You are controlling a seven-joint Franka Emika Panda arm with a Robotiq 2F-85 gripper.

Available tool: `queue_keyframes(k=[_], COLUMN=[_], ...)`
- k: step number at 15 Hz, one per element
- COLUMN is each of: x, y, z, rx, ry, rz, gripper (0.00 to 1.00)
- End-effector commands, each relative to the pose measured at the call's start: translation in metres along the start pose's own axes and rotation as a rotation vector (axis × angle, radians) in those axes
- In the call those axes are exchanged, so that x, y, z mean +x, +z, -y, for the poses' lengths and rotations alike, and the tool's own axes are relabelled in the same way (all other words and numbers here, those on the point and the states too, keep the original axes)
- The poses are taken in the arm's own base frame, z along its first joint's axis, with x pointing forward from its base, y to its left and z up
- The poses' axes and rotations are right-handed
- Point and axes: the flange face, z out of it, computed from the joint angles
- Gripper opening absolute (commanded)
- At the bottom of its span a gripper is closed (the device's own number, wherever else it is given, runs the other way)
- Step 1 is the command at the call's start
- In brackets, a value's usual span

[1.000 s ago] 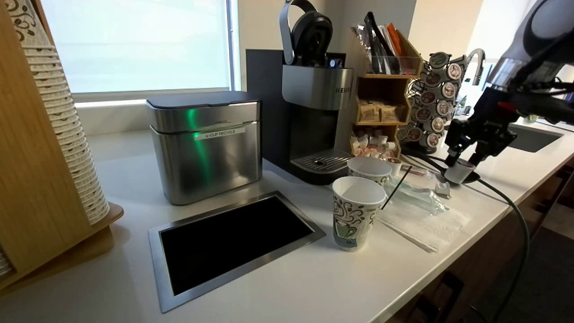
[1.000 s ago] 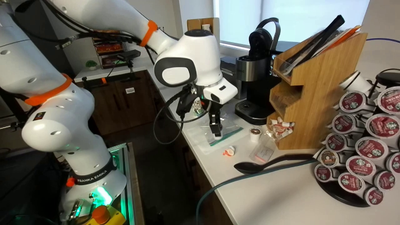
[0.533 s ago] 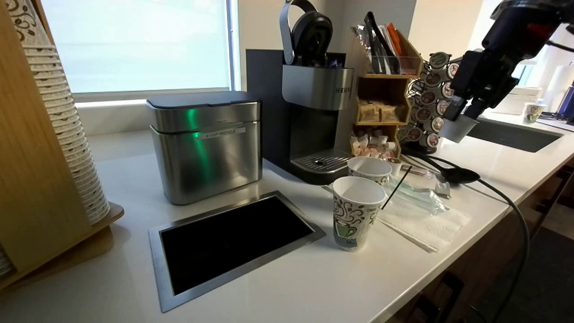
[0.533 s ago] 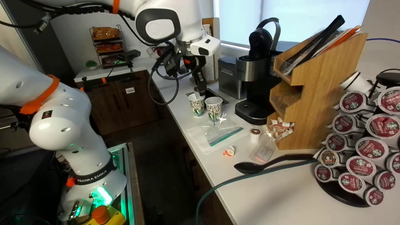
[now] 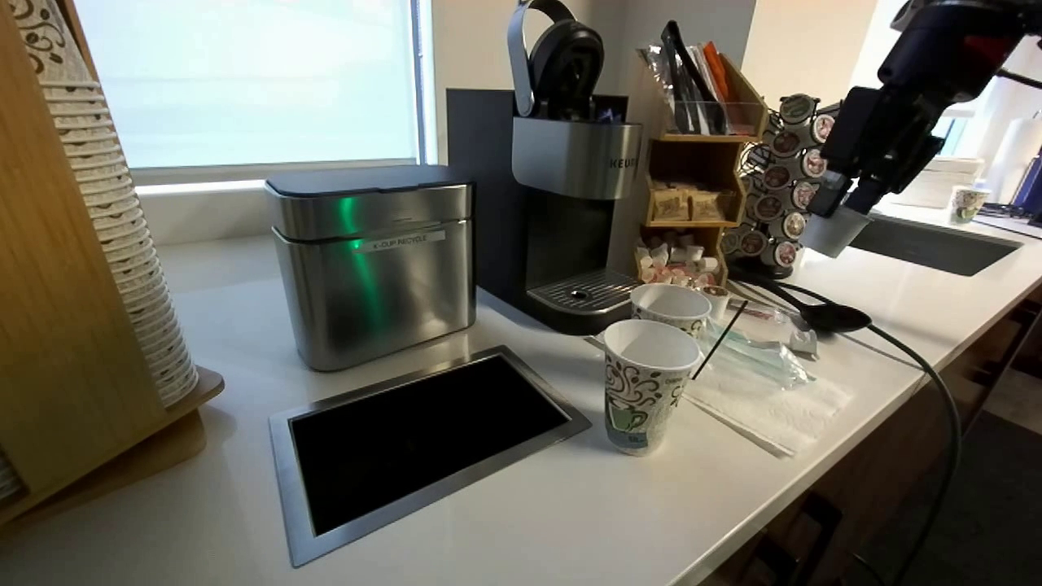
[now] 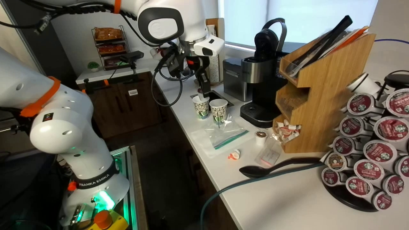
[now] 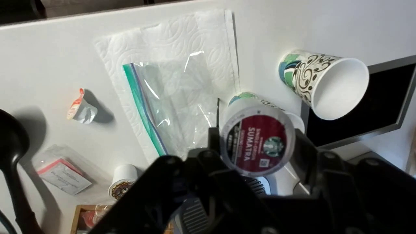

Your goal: Put the items on the table in the cup

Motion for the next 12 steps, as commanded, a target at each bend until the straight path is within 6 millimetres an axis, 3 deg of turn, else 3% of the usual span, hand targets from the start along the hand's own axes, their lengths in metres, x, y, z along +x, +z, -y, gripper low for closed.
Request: queue_keyframes(k=[1, 5, 9, 12], x=[-0.018, -0.039, -0.057, -0.072], y=[-0.006, -0.007, 0.022, 0.045], z=[0.041, 0.091, 0.131, 0.147], rx=[0.043, 0.030, 0.029, 0.003], ry=[-0.098, -0.266, -0.348, -0.403], rz=[-0.023, -0.027, -0.011, 0.019], gripper=[0.29, 0.29, 0.29, 0.29])
